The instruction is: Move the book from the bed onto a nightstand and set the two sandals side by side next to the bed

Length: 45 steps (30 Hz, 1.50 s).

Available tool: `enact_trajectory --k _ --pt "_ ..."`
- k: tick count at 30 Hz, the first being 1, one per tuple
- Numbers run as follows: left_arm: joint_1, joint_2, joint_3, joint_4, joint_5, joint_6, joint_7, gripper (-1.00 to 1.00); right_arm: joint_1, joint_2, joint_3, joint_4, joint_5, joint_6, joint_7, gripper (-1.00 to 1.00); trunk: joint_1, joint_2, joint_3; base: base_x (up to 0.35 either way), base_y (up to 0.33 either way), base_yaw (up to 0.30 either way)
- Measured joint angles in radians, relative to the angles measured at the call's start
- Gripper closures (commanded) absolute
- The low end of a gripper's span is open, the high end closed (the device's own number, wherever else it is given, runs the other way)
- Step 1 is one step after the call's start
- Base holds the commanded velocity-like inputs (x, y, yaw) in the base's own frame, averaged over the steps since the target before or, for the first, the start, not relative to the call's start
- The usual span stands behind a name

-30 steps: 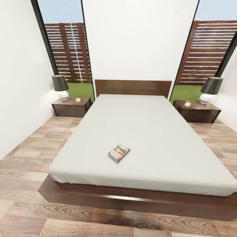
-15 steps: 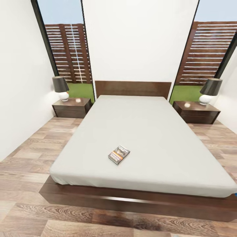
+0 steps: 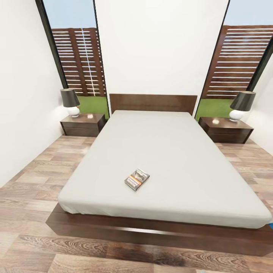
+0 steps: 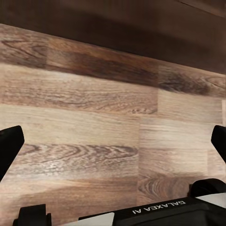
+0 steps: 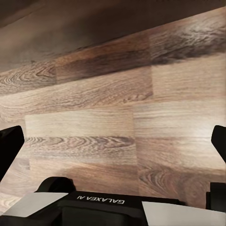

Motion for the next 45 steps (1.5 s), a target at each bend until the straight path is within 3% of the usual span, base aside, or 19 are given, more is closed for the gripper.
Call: enact_trajectory --k 23,25,29,31,34,38,42,45 --pt "0.0 0.002 -0.004 -0.008 -0.003 -0.003 -0.004 -1.0 0.001 -0.005 0.0 -0.008 0.0 -0.015 0.001 -1.0 0.0 0.0 0.0 0.0 0.0 0.0" --pt "-0.001 0.002 -0.003 -0.045 -0.002 -0.001 -0.005 -1.0 0.001 -0.008 -0.001 -0.015 0.0 -0.016 0.001 -1.0 0.0 0.0 0.0 0.0 0.0 0.0" --pt "-0.001 0.001 -0.003 -0.232 -0.001 0.007 -0.009 -1.0 0.0 -0.011 0.0 -0.052 0.0 -0.014 0.001 -1.0 0.0 0.0 0.0 0.0 0.0 0.0" --pt "-0.002 -0.001 -0.003 -0.316 0.001 0.023 -0.015 -1.0 0.0 -0.011 0.0 -0.129 -0.002 -0.009 0.004 -1.0 0.0 0.0 0.0 0.0 0.0 0.0" --pt "-0.002 -0.027 -0.013 -0.491 0.002 0.158 -0.026 -1.0 -0.001 -0.011 0.004 -0.371 -0.005 0.0 0.007 -1.0 0.0 0.0 0.0 0.0 0.0 0.0" --pt "-0.002 -0.057 -0.091 -0.694 -0.002 0.277 -0.043 -1.0 -0.001 -0.003 0.007 -0.76 -0.006 0.023 0.008 -1.0 0.0 0.0 0.0 0.0 0.0 0.0" --pt "-0.002 -0.063 -0.153 -0.746 -0.001 0.302 -0.047 -1.0 0.0 0.009 0.006 -1.003 -0.004 0.063 0.021 -1.0 0.0 0.0 0.0 0.0 0.0 0.0" --pt "-0.002 -0.064 -0.167 -0.758 -0.001 0.307 -0.047 -1.0 0.001 0.015 0.006 -1.126 -0.026 0.126 0.097 -1.0 0.0 0.0 0.0 0.0 0.0 0.0"
